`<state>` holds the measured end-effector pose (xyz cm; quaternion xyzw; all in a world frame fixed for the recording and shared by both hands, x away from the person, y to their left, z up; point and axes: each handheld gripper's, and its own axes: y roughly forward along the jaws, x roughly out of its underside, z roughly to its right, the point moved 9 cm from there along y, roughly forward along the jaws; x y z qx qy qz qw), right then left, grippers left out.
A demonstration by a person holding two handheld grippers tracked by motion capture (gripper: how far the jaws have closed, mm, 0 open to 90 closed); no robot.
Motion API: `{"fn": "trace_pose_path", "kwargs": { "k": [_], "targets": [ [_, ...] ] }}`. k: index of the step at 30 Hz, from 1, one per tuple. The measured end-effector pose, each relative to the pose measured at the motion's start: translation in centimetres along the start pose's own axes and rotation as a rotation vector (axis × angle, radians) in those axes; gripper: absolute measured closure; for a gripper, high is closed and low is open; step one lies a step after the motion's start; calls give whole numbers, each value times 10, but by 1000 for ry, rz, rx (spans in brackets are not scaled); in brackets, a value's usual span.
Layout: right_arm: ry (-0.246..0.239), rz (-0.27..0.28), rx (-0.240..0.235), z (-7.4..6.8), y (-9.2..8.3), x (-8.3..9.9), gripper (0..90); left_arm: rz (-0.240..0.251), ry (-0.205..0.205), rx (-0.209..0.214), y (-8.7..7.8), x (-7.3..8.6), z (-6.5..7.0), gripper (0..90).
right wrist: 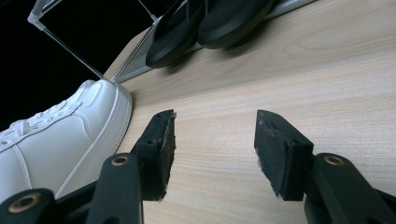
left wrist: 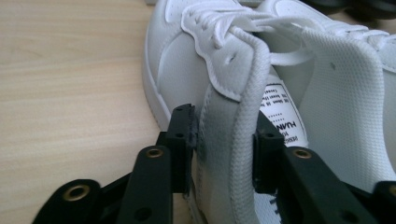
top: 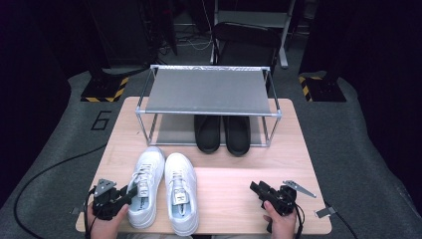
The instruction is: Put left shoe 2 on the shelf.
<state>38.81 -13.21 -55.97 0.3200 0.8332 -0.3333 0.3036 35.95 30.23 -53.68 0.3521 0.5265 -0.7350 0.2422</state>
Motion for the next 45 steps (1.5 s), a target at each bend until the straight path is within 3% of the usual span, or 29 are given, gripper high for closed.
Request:
{"fn": "trace_pose_path", "kwargs": {
  "k": [2, 6, 13, 22, 28, 37, 45],
  "targets": [
    [5, -2, -1, 1, 0, 0, 480, -16, 7, 6, 0, 3, -1, 643],
    [10, -3, -6, 1, 1, 1, 479, -57, 71, -12, 1, 8, -1, 649],
    [13, 0, -7, 1, 1, 1, 477, -91, 83, -30, 0, 9, 0, 678],
    [28, -5, -10, 1, 2, 2, 476, -75, 65, -75, 1, 8, 0, 740],
    [13, -3, -5, 4, 3, 3, 476, -51, 44, -95, 0, 8, 0, 768],
    [42, -10, -1, 5, 2, 3, 475, -17, 9, -118, -2, 7, -3, 811],
    [48, -14, -1, 7, 3, 4, 474, -3, -8, -112, -6, 6, -8, 823]
  ]
}}
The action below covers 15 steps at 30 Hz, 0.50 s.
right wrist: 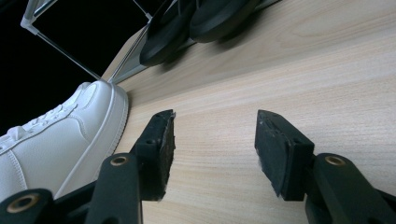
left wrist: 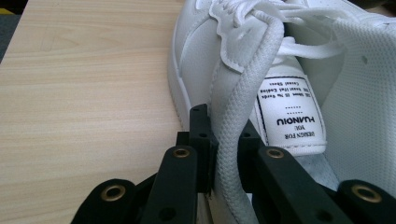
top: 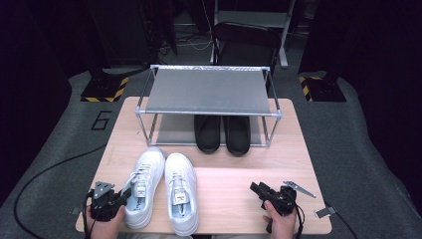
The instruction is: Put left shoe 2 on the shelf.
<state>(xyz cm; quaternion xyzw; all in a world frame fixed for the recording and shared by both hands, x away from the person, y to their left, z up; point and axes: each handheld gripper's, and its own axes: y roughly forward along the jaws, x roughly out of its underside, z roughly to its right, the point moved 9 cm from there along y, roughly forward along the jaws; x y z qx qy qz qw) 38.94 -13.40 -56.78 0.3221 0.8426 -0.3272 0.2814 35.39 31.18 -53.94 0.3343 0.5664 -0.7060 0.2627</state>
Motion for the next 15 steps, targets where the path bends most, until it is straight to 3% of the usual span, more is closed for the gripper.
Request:
{"fn": "trace_pose_path", "kwargs": {
  "k": [6, 10, 11, 15],
  "targets": [
    [13, -3, -1, 0, 0, 1, 472, 9, -14, 7, 0, -1, -2, 825],
    [16, -2, 0, 0, 0, 0, 472, 34, 3, -4, 0, -3, -4, 825],
    [12, 2, 0, 1, 0, 0, 472, 22, 6, 0, -2, -3, -4, 825],
    [11, 8, 1, 2, 0, 0, 471, 43, -3, 7, -4, -4, -8, 826]
  ]
}}
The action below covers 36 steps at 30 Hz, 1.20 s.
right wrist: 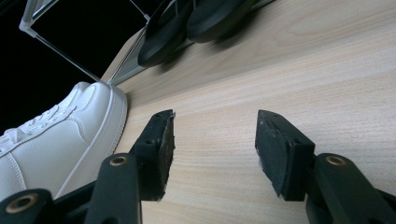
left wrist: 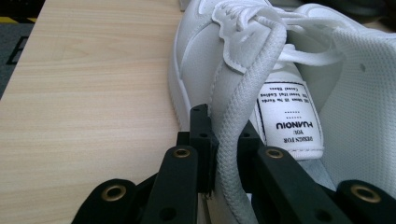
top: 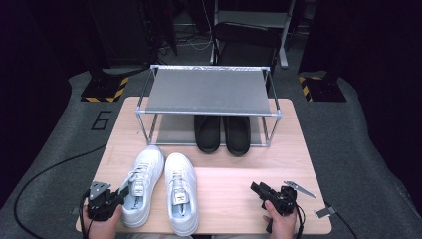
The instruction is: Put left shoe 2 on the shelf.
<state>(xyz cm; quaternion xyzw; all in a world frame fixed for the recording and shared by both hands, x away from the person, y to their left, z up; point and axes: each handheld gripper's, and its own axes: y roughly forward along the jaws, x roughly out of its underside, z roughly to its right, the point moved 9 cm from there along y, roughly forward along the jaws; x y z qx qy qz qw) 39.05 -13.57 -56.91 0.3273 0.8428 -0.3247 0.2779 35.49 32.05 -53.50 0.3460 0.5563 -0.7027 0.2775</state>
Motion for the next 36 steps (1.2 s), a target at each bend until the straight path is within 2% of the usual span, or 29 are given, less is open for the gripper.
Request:
{"fn": "trace_pose_path", "kwargs": {
  "k": [4, 6, 11, 14, 15, 17, 23, 26, 30, 33, 36],
  "targets": [
    [4, -4, 1, 1, 0, 0, 470, 41, -11, 6, -3, -2, -1, 826],
    [5, -3, 1, 1, 0, 0, 469, 71, -4, 1, -5, -4, -2, 825],
    [12, -3, -1, 1, -1, 0, 469, 131, -3, 25, -16, -11, 0, 825],
    [10, -1, 0, 1, -1, 0, 468, 193, -11, 30, -24, -18, 1, 824],
    [24, -6, 1, 1, -1, 0, 468, 204, -13, 35, -27, -20, 1, 823],
    [25, -6, 0, 1, -1, 0, 467, 234, -20, 50, -32, -26, 2, 823],
    [34, 0, -1, 1, -1, 0, 467, 297, -2, 60, -50, -45, 6, 822],
    [35, -1, -3, 2, -1, 0, 467, 320, 1, 81, -58, -56, 9, 822],
    [36, -1, -5, 2, -1, 0, 467, 359, 22, 89, -68, -73, 14, 822],
    [42, 1, -7, 3, -2, 0, 467, 390, 16, 114, -74, -88, 17, 822],
    [50, 7, -13, 4, -2, -1, 467, 412, 20, 123, -78, -99, 19, 823]
  ]
}}
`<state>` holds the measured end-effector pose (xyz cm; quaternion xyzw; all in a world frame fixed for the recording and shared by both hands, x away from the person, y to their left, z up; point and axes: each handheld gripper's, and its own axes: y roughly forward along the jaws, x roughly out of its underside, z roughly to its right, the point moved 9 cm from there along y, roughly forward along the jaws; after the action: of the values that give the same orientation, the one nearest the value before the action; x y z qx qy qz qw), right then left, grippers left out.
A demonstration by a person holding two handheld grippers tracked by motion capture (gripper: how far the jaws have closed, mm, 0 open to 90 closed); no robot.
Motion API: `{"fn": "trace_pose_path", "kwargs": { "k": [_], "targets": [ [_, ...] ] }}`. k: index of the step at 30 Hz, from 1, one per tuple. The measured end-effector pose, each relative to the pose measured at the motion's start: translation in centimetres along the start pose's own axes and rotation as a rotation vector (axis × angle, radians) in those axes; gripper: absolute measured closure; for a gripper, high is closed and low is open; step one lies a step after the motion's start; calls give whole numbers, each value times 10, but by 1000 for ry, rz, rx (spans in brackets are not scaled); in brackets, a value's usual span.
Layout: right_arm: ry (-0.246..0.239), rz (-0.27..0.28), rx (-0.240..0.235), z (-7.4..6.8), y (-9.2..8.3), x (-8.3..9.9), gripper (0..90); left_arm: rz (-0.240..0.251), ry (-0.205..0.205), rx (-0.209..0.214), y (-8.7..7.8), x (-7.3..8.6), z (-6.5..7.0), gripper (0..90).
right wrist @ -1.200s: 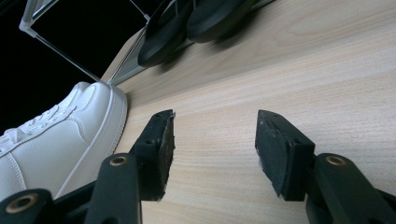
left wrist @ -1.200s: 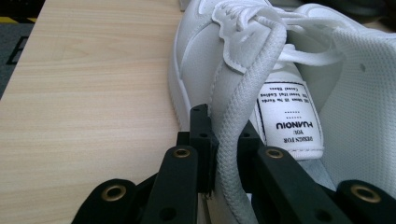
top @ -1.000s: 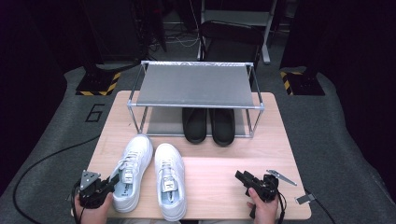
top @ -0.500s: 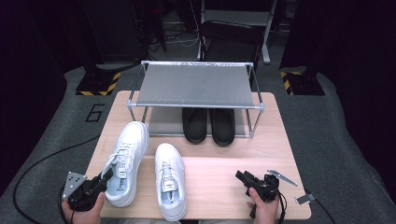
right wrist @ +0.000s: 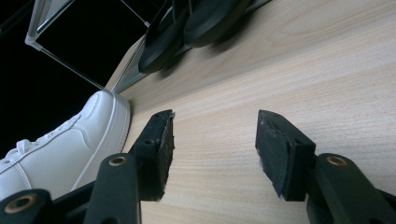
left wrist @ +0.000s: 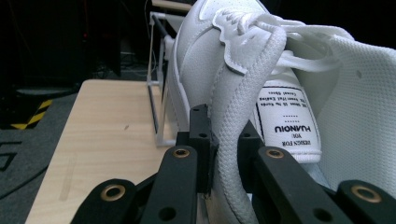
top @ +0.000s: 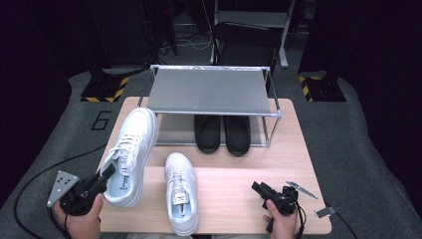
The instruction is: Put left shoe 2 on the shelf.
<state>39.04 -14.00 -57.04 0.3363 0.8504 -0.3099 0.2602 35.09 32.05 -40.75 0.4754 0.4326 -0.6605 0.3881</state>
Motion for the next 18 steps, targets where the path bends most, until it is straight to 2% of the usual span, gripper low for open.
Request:
{"fn": "trace_pose_path", "kwargs": {
  "k": [7, 13, 18],
  "targets": [
    [16, 13, -1, 1, -1, -2, 466, 22, 9, 2, 8, -16, 3, 823],
    [-17, -2, -4, -2, 0, -1, 446, 23, 15, 13, 20, -23, 8, 823],
    [-13, -12, -1, -2, 1, 0, 442, 17, 36, 22, 29, -31, 13, 822]
  ]
}}
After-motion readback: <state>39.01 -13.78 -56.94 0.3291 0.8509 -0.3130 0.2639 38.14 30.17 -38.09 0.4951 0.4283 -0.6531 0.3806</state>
